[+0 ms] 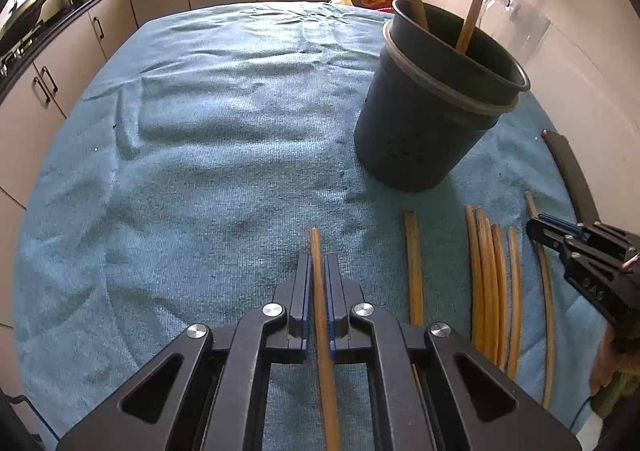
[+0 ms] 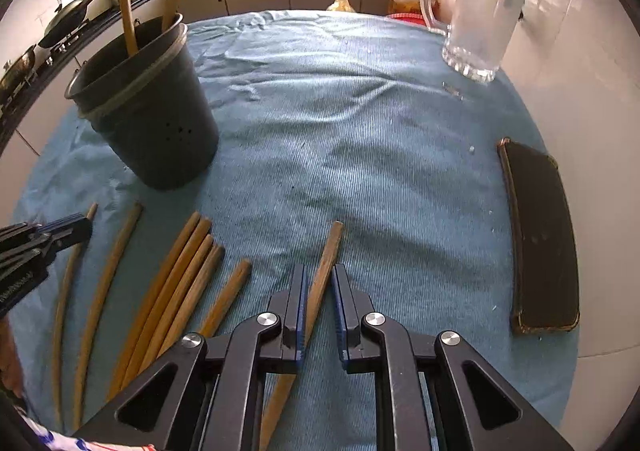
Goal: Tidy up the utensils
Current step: 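Carry both chopsticks upright and drop them into the grey holder cup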
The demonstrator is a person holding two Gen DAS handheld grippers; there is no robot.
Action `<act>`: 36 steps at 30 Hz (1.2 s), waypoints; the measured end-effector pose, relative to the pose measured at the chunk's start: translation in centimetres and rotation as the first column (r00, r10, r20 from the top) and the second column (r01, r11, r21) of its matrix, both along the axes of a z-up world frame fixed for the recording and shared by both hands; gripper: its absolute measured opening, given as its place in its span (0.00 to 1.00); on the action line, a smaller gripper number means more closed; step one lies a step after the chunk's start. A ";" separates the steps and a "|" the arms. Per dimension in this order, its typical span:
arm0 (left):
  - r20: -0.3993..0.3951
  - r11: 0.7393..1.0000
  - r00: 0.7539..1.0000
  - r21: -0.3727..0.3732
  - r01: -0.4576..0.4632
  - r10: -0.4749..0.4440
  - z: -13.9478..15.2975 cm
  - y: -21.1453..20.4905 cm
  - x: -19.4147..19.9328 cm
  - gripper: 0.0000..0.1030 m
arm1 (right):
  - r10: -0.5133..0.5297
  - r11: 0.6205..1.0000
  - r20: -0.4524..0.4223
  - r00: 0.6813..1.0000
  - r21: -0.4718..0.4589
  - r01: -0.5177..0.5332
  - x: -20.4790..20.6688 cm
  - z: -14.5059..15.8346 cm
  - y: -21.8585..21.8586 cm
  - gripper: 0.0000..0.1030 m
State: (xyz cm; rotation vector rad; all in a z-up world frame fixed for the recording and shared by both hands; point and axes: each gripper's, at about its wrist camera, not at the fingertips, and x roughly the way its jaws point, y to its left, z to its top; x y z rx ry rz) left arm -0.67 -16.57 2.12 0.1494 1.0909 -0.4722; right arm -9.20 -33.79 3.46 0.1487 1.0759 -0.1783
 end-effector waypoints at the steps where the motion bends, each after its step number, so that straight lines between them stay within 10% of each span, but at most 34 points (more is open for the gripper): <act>1: 0.000 1.000 1.000 -0.009 -0.008 0.008 0.1 0.2 0.0 0.05 | 0.001 1.000 0.015 1.000 0.031 -0.002 -0.1 0.1 -0.1 0.08; 17: 0.301 0.978 0.948 -0.204 -0.043 0.105 13.1 5.7 -8.6 0.05 | 0.032 0.997 0.395 0.918 0.048 -0.055 -8.3 10.8 2.3 0.07; 36: 0.479 0.957 0.867 -0.289 0.008 0.138 19.8 7.7 -17.3 0.05 | 0.039 0.998 0.555 0.831 0.012 -0.055 -14.4 16.6 3.6 0.07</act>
